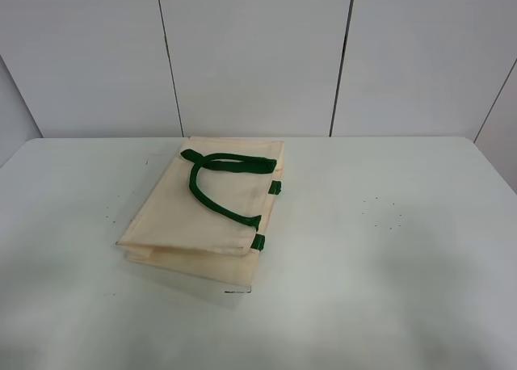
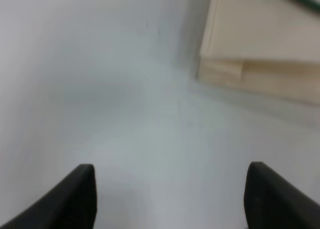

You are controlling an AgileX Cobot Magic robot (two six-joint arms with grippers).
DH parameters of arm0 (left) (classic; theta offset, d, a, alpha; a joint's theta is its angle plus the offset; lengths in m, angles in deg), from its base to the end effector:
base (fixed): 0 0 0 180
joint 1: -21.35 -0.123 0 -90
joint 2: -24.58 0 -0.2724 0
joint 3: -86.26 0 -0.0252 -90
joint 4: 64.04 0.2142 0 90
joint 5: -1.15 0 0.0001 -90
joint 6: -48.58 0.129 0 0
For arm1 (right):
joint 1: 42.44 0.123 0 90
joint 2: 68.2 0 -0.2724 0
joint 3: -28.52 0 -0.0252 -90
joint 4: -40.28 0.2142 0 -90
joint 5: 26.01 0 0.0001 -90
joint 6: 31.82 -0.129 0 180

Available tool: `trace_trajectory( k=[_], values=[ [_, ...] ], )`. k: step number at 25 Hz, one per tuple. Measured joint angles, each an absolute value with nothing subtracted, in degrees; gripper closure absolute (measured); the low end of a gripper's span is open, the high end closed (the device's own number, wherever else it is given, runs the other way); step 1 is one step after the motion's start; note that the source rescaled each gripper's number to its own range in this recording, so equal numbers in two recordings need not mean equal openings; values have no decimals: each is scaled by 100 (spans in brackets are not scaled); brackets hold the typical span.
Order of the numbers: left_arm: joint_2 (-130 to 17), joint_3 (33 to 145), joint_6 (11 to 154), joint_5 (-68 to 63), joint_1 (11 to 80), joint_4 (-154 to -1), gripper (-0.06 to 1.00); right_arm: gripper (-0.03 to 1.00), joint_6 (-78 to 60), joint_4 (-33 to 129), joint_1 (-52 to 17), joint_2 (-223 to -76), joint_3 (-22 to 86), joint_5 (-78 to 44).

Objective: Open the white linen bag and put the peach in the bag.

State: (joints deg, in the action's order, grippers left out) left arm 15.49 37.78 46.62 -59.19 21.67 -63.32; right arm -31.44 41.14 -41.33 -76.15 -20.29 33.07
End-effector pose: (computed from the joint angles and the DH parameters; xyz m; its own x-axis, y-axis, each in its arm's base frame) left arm 0.0123 0.0013 0.2417 -0.4677 -0.0254 -0.8835 -0.0172 0.9997 -0.0196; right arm 0.0116 0.0019 0.2429 -0.4358 -0.0074 -0.9000 -0.0305 0.9995 0.0066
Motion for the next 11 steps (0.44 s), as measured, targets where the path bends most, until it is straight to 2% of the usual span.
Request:
trace_trajectory(
  k=[11],
  values=[
    [1651, 3778, 4665, -5931, 2167, -6332, 3, -3, -3144, 4114, -4133, -7615, -2029, 3307]
  ],
)
